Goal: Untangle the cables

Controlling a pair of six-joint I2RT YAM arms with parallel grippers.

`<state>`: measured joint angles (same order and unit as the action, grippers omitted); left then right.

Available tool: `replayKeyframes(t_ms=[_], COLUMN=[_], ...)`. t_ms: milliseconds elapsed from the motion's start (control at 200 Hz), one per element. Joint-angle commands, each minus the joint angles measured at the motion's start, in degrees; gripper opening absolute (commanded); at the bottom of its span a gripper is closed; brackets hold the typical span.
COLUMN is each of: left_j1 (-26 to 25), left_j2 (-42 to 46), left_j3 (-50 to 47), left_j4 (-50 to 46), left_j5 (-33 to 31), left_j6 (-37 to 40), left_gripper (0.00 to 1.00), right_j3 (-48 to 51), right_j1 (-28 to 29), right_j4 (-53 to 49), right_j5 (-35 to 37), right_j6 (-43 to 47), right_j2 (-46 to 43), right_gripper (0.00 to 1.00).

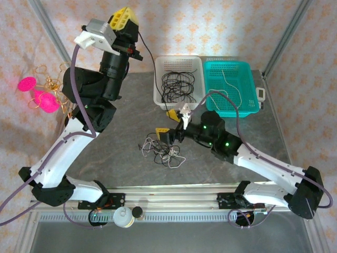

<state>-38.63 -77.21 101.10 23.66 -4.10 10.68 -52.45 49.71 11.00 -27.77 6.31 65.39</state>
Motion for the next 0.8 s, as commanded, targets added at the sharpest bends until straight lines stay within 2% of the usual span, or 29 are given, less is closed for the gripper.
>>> replayKeyframes(t_ms=[0, 25, 145, 185, 225, 310, 395, 455, 526, 681, 731, 796], left_j1=[-0.26, -0.3, -0.3, -0.29, -0.18, -0.17, -0.02, 0.13, 0.2, 0.31, 0.3, 0.27], left_j2=[1.16, 1.13, 0.25, -0.53, -1.0, -0.13, 1.48, 2.2, 3.33, 7.86, 9.62, 11.65], left_j3=[-0.3, -0.21, 2.55, 4.09, 4.14, -1.37, -9.87, -13.73, -17.92, -29.17, -33.83, -40.93], left_j4=[0.78, 0.53, -4.44, -7.76, -10.21, -10.11, -6.32, -6.38, -7.69, -8.89, -7.81, -2.48], left_j5=[-0.21, -0.21, -3.4, -6.56, -8.67, -11.4, -12.9, -13.03, -11.57, -6.08, -1.7, 7.47], left_j6=[-1.56, -1.66, -2.6, -4.44, -5.89, -8.48, -11.05, -13.28, -15.93, -22.23, -23.63, -23.76], left_gripper=[0.0, 0.0, 0.0, 0.0, 0.06, 0.42, 0.7, 0.8, 0.98, 0.99, 0.99, 0.99], right_j3=[-7.12, -8.68, -14.39, -15.17, -15.87, -19.14, -25.64, -30.74, -36.88, -51.05, -53.38, -55.16], right_j1=[-0.59, -1.12, -5.33, -5.8, -5.86, -5.86, -5.94, -6.37, -7.21, -11.72, -13.55, -15.13], right_j4=[-4.16, -5.17, -8.69, -9.03, -9.24, -11.56, -18.21, -22.9, -27.94, -37.98, -38.6, -37.57], right_j5=[-2.32, -2.74, -7.55, -8.52, -7.45, -4.86, -1.07, 2.31, 5.09, 10.9, 11.23, 10.1], right_j6=[5.59, 6.02, 2.69, 0.55, -2.28, -7.39, -10.75, -12.65, -14.35, -17.84, -18.86, -20.44], right_j2=[4.87, 5.93, 8.29, 7.88, 7.06, 6.04, 6.53, 7.15, 8.51, 13.37, 14.38, 15.22], right_gripper=[0.74, 0.68, 0.22, 0.0, 0.0, 0.0, 0.0, 0.0, 0.0, 0.0, 0.0, 0.0])
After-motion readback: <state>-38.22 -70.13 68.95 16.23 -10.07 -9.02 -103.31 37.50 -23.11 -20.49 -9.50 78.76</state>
